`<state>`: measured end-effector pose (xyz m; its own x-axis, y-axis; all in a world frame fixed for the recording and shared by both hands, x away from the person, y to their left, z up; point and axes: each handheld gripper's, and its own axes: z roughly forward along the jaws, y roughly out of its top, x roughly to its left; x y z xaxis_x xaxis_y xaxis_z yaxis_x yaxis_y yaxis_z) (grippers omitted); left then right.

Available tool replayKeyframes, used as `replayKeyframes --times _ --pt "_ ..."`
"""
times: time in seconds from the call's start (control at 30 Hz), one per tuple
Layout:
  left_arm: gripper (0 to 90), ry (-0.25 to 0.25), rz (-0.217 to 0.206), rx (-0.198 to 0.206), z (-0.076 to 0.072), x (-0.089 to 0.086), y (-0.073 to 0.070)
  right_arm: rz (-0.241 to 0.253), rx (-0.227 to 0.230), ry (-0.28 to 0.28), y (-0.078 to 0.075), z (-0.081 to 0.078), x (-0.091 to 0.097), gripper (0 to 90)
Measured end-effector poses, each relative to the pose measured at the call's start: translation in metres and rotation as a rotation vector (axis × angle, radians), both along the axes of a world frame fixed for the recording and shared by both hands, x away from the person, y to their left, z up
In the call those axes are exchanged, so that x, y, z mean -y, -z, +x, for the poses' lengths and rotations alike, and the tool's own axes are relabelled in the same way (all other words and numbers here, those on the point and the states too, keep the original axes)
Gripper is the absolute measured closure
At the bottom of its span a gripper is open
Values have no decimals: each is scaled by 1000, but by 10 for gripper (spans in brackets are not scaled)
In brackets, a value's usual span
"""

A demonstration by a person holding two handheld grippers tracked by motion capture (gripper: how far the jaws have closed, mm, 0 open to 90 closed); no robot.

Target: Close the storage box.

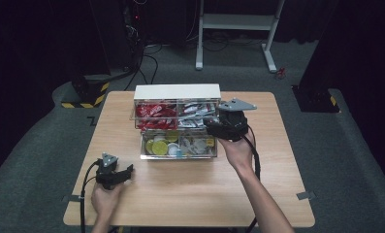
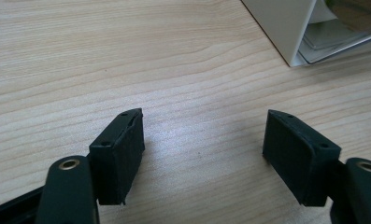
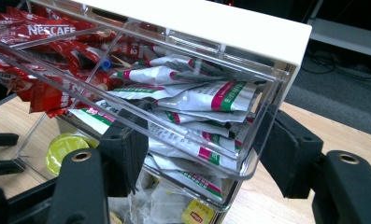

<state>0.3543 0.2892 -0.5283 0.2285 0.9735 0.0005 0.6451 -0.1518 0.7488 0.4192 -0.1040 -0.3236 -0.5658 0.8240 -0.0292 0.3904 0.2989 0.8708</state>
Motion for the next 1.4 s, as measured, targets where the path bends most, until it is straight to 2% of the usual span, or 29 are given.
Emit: replayKeyframes --times 0.43,0.73,0.93,1.13,1.23,1.4 --pt "296 1 -1 0 0 0 0 9 -9 -1 -10 4 0 365" --pt "298 -3 1 0 0 0 0 14 -18 1 -12 9 -3 363" --pt "297 -2 0 0 0 0 0 32 -5 -1 -19 9 -2 374" --pt "294 -1 -2 -1 0 1 0 38 3 -24 -23 10 -5 407" --pt "307 -6 -4 -3 0 0 0 31 3 -16 -26 11 -8 399" --pt "316 -11 -24 0 0 -2 0 46 -22 -28 -29 15 -6 403"
